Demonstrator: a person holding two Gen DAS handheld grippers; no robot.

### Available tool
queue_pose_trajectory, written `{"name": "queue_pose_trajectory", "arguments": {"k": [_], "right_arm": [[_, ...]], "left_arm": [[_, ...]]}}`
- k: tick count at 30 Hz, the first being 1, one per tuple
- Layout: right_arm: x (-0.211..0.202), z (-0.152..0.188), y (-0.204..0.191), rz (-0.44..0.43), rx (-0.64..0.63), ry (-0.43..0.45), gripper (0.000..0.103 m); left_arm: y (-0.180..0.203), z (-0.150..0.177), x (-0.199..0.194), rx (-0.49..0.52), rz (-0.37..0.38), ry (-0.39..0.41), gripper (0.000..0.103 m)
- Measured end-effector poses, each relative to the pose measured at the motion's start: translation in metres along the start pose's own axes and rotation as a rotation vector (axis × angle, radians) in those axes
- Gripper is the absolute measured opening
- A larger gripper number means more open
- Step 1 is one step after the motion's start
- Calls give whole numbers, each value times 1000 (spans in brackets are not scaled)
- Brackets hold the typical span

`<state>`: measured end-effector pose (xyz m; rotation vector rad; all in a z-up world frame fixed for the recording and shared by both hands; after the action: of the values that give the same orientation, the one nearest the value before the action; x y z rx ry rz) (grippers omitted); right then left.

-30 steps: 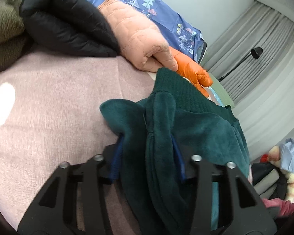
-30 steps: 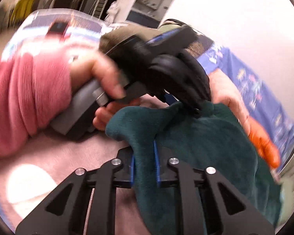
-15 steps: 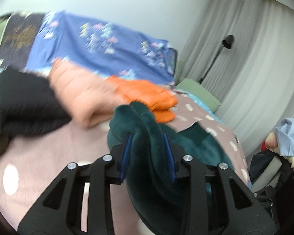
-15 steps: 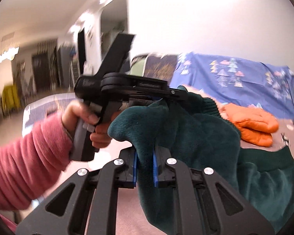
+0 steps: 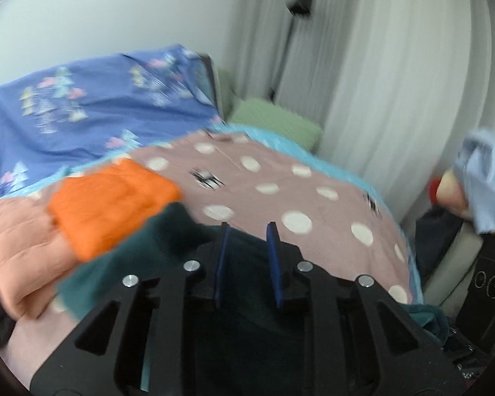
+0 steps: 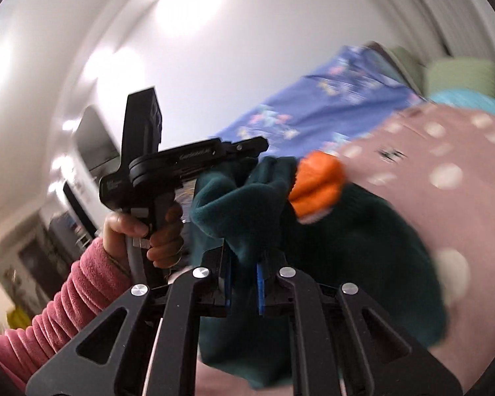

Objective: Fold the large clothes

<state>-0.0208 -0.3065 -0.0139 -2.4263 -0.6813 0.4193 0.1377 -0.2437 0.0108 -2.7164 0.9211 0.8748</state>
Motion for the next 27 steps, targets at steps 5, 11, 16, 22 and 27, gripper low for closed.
{"name": "queue_pose_trajectory", "arguments": {"k": [5,11,16,22,27], "right_arm": [[-30,33,63,80,175,-3,11],[-43,49,96,98,251,-22,11],[-43,56,106,78,278,-51,12],[-44,58,95,125,248,-132,22],[-78,28,80,219,140,-82,34]], "left_arm": [[71,8,55,135,21,-82,28],[86,9,1,276,17,70,47],[27,18,-14,219,-112,49,46],[12,64,74,254,-191,-195,45],[18,59,97,280,-168,-246,44]]}}
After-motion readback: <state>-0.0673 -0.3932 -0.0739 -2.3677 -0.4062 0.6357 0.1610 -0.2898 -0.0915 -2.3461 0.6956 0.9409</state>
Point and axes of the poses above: each gripper's, at about its wrist camera, not at the fingertips, and x roughly the way its jaws point, y to its right, z to its underside, the point moved 4 cm from there along x, roughly the way its jaws point, and after that the axes turned 13 degrees about -z, right-handed, at the moved point
